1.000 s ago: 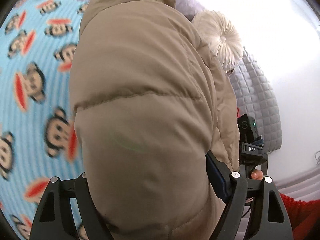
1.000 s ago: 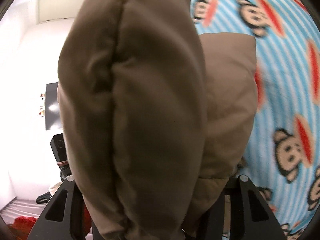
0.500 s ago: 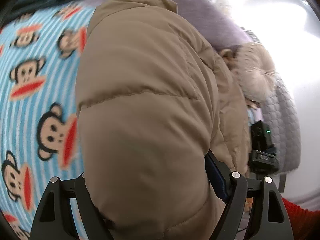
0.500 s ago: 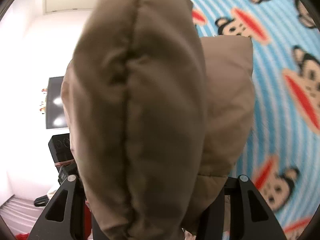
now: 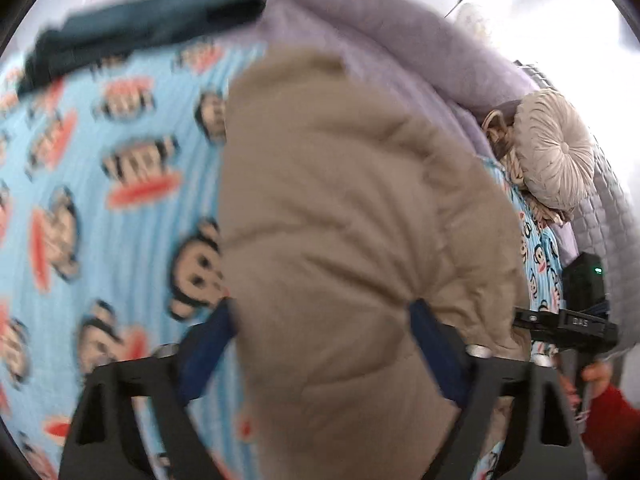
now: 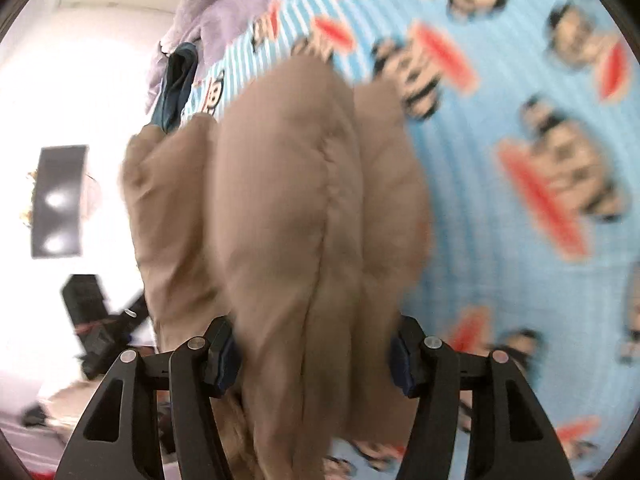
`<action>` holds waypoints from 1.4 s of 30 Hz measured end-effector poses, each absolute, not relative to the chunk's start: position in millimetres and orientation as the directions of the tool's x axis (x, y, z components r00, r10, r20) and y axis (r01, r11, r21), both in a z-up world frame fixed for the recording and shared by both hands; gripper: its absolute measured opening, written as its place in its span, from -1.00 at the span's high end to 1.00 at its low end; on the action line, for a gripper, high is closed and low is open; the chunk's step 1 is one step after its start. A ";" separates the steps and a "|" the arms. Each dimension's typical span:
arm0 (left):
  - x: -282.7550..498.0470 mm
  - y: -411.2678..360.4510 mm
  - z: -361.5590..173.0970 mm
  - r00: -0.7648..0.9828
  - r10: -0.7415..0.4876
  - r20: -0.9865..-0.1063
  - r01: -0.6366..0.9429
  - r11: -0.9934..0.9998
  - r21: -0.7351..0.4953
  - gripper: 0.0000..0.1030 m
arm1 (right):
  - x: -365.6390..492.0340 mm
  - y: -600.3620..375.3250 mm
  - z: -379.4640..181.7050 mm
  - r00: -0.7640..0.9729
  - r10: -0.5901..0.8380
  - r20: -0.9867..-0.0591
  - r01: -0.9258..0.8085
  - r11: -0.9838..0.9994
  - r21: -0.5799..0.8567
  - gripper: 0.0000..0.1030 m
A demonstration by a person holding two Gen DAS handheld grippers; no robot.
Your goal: Fold large clothes
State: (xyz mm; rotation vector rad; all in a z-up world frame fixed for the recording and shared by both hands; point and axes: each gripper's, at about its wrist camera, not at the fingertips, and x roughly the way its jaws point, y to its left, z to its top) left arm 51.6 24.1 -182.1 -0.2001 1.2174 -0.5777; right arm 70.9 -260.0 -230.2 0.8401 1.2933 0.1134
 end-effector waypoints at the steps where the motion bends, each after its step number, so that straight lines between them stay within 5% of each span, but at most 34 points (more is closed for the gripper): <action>1: 56.1 37.1 -176.5 0.240 -0.522 -0.818 0.321 0.838 -0.441 -0.38 | 65.0 -264.2 -220.7 0.327 0.485 -0.811 0.366 0.726 0.582 -0.24; 2: 59.5 37.3 -167.9 0.256 -0.527 -0.810 0.334 0.835 -0.438 -0.22 | 55.9 -269.1 -205.3 0.360 0.446 -0.819 0.362 0.743 0.563 -0.24; 8: 89.8 44.9 -173.9 0.319 -0.473 -0.821 0.330 0.868 -0.371 -0.20 | 57.9 -276.5 -157.0 0.507 0.556 -0.659 0.243 0.641 0.728 -0.24; 18: 110.6 39.0 -171.9 0.385 -0.399 -0.832 0.289 0.908 -0.302 -0.20 | 117.4 -247.1 -222.7 0.468 0.638 -0.612 0.255 0.566 0.784 -0.30; 19: 111.6 41.4 -170.7 0.395 -0.386 -0.833 0.280 0.915 -0.291 -0.20 | 124.5 -244.5 -224.8 0.473 0.641 -0.605 0.258 0.556 0.790 -0.24; 20: 114.0 45.6 -170.4 0.408 -0.372 -0.834 0.265 0.922 -0.281 -0.21 | 127.4 -240.2 -223.6 0.474 0.639 -0.606 0.258 0.557 0.789 0.44; 21: 117.4 50.0 -171.4 0.413 -0.366 -0.834 0.250 0.926 -0.283 -0.21 | 125.9 -235.5 -220.1 0.467 0.642 -0.608 0.254 0.562 0.787 0.69; 23: 122.5 52.7 -175.6 0.408 -0.362 -0.838 0.233 0.929 -0.288 -0.21 | 125.8 -230.7 -207.3 0.462 0.589 -0.663 0.250 0.631 0.735 0.79; 30: 110.0 -10.7 -187.7 0.393 -0.367 -0.843 0.366 0.904 -0.222 -0.29 | 97.7 -241.9 -218.5 0.448 0.420 -0.789 0.324 0.747 0.581 0.81; 38: 88.1 -66.4 -206.2 0.416 -0.310 -0.855 0.457 0.884 -0.097 -0.48 | 58.4 -274.3 -248.4 0.486 0.378 -0.788 0.401 0.705 0.586 0.78; 42: 85.9 -64.5 -206.6 0.422 -0.311 -0.851 0.463 0.882 -0.093 -0.48 | 52.5 -282.8 -244.6 0.482 0.388 -0.785 0.449 0.660 0.602 0.60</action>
